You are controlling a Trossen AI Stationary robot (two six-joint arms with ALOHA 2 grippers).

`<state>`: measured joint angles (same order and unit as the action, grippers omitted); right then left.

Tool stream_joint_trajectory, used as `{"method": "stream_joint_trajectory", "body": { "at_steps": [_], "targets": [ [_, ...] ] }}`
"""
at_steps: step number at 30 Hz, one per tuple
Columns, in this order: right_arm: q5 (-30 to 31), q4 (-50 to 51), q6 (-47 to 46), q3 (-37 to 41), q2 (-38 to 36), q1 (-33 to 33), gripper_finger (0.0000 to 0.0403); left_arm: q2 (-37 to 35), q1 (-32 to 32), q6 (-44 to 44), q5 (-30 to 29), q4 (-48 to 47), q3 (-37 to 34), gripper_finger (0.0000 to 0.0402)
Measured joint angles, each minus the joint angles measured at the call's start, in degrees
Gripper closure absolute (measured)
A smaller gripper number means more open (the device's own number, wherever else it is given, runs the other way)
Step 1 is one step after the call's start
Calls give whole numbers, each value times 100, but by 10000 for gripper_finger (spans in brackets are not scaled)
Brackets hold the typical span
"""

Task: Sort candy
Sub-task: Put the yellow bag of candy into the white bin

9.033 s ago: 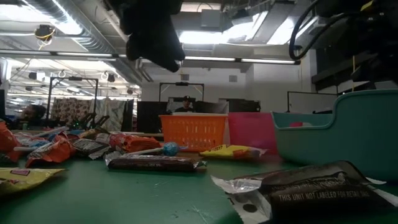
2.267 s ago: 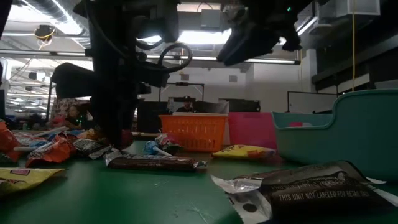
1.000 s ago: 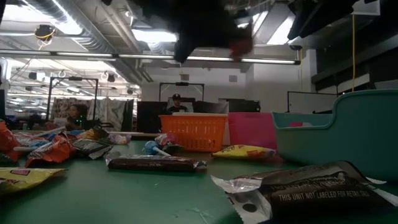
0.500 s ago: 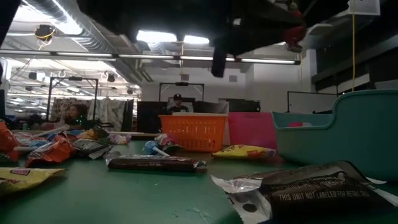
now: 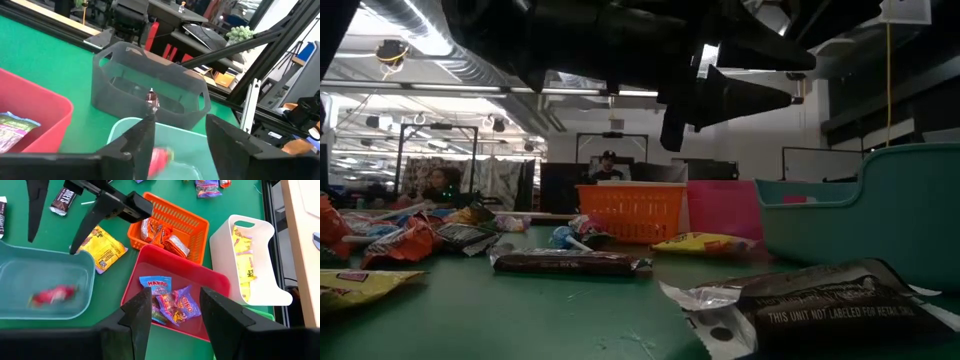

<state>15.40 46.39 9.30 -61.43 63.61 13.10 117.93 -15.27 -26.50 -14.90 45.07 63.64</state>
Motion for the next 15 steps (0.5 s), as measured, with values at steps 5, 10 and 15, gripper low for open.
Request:
{"method": "stream_joint_trajectory", "body": {
  "at_steps": [5,10,15],
  "targets": [
    [0,3,2,0,0,0,237,-9,24,386,159,-13,0,210],
    [0,9,2,0,0,0,237,-138,33,1396,259,-221,0,210],
    [0,11,2,0,0,0,237,-523,37,1806,220,-1439,2,214]
  ]
}}
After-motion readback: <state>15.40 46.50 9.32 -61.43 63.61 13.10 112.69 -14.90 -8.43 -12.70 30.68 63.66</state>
